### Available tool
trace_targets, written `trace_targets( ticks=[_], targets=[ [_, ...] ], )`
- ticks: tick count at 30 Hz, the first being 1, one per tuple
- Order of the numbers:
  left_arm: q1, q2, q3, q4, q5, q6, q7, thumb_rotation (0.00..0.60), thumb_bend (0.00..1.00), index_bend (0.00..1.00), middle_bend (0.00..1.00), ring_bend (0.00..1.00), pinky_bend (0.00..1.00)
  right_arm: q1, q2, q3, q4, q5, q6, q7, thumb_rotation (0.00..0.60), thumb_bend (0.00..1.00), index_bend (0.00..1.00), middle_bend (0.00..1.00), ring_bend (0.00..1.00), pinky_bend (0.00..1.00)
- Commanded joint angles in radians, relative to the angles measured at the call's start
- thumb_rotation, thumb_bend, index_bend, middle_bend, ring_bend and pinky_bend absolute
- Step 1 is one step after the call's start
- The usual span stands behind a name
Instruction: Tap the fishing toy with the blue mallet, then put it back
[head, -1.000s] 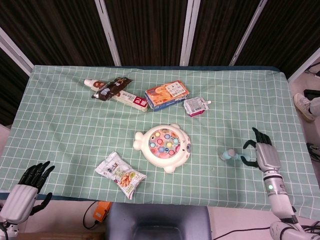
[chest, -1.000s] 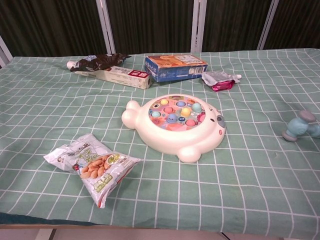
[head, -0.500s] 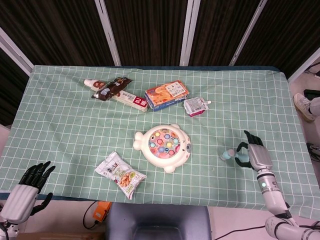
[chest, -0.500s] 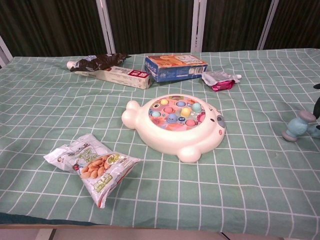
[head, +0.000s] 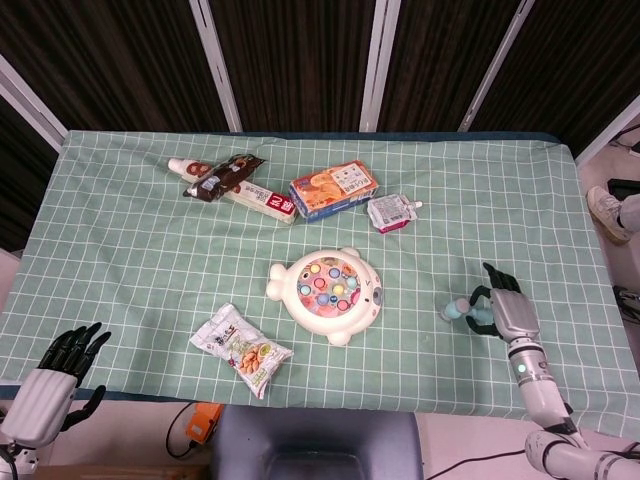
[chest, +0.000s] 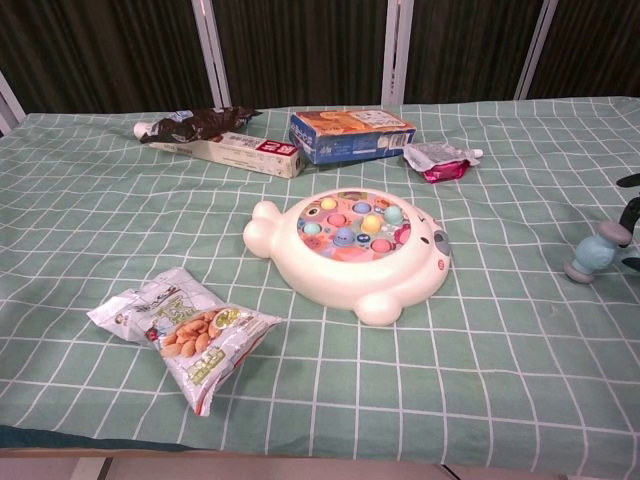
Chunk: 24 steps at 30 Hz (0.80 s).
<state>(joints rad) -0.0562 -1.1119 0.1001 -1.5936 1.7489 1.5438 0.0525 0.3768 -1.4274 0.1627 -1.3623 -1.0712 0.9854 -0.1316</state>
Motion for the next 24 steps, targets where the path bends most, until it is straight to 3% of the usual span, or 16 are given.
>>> trace_targets(
  ticks=[1, 24],
  targets=[
    [-0.001, 0.0, -0.001, 0.0, -0.001, -0.001, 0.0, 0.6, 0.39, 0.0, 0.0, 0.0, 0.11, 0.003, -0.002, 0.0, 0.0, 0.001, 0.0, -0.003, 0.6, 0.47, 0.62, 0.07, 0.0, 0.0],
    [0.0, 0.002, -0.001, 0.0, -0.002, -0.001, -0.005, 0.6, 0.39, 0.0, 0.0, 0.0, 0.11, 0.02, -0.025, -0.005, 0.018, 0.027, -0.01, -0.019, 0.6, 0.5, 0.64, 0.08, 0.0, 0.0]
  ],
)
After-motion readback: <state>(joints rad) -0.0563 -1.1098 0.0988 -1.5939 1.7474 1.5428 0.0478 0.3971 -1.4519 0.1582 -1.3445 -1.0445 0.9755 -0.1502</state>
